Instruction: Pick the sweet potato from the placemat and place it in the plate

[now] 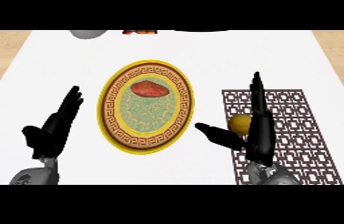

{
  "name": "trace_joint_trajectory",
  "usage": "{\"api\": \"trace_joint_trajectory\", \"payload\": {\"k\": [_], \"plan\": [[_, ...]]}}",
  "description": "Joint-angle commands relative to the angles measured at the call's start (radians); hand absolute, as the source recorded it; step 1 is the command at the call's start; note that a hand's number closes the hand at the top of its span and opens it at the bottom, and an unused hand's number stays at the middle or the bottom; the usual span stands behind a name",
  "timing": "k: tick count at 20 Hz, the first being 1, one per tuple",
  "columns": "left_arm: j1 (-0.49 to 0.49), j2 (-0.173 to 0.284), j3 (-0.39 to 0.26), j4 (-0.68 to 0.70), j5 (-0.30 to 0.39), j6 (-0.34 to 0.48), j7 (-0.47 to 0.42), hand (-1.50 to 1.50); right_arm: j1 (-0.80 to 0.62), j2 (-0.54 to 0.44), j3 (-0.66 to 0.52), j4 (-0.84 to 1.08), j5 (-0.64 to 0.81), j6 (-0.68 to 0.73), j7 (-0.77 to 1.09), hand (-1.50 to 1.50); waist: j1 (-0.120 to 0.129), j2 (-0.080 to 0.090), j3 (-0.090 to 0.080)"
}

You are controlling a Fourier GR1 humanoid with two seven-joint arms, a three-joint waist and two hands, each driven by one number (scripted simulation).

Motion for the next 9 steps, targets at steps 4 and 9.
{"api": "trace_joint_trajectory", "payload": {"k": [4, 9], "plan": [[-0.009, -0.042, -0.032, -0.045, -0.034, 0.033, 0.048, 0.0, 0.148, -0.006, -0.152, 0.099, -0.193, 0.232, -0.358, -1.5, 0.002, -0.003, -0.001], [0.036, -0.045, -0.019, -0.004, -0.046, 0.014, -0.022, 0.0, 0.193, -0.039, -0.26, 0.106, -0.206, 0.329, -0.424, -1.5, -0.001, -0.003, -0.002]]}}
